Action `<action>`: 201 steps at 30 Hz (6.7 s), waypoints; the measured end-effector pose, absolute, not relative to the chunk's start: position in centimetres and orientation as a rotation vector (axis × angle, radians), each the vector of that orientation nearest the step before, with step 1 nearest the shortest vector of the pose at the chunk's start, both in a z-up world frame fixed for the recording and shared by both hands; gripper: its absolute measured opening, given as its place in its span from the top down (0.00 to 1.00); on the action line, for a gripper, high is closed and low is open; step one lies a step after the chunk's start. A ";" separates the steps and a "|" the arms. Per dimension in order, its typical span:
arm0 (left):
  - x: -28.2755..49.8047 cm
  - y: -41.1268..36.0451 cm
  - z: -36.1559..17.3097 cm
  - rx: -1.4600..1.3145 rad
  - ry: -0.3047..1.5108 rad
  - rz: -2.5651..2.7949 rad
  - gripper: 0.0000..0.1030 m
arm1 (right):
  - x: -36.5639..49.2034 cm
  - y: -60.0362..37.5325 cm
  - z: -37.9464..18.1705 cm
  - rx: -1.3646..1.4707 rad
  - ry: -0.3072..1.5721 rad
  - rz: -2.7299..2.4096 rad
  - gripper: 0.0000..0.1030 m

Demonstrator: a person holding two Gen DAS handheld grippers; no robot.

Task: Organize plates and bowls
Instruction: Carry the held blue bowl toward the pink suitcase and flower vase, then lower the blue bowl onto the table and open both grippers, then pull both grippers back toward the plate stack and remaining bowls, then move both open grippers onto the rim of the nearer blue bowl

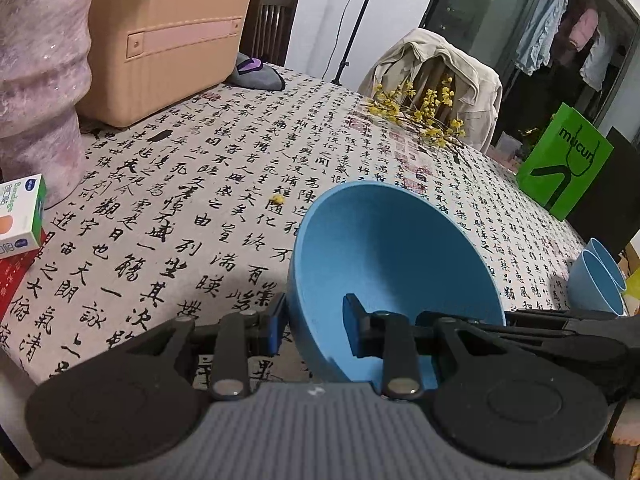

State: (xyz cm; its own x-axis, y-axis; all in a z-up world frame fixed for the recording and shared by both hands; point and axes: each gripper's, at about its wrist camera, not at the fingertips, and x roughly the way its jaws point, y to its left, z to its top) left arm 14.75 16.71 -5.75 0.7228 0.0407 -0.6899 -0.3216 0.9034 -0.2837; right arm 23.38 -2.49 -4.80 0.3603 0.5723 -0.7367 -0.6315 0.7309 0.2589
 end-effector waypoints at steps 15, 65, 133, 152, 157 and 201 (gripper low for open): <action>15.2 17.2 -7.0 -0.421 0.771 0.209 0.71 | 23.9 -1.9 -5.6 -0.066 0.947 0.777 0.83; 12.1 16.2 -5.3 -0.401 0.491 0.258 0.00 | 22.0 -8.9 -3.6 0.102 0.702 0.826 0.00; 12.3 2.6 -4.8 -0.294 0.314 0.158 0.00 | 18.2 -36.4 -7.2 0.171 0.375 0.354 0.00; 19.6 -4.3 -5.3 -0.290 0.376 -0.035 0.00 | 20.9 -39.2 -6.9 0.172 0.408 0.323 0.00; 20.2 -4.5 -5.7 -0.287 0.379 -0.083 0.00 | 20.3 -38.6 -6.8 0.134 0.383 0.287 0.00; 22.3 -6.1 -3.6 -0.249 0.488 -0.192 0.00 | 20.5 -37.9 -4.0 0.056 0.330 0.170 0.00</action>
State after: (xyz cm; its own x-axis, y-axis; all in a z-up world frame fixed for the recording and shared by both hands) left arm 22.35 -6.05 -3.63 0.8662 -0.2405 -0.4380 0.1222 0.9519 -0.2810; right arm 20.55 -37.94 -4.02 0.9320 0.1748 -0.3175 -0.1567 0.9842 0.0821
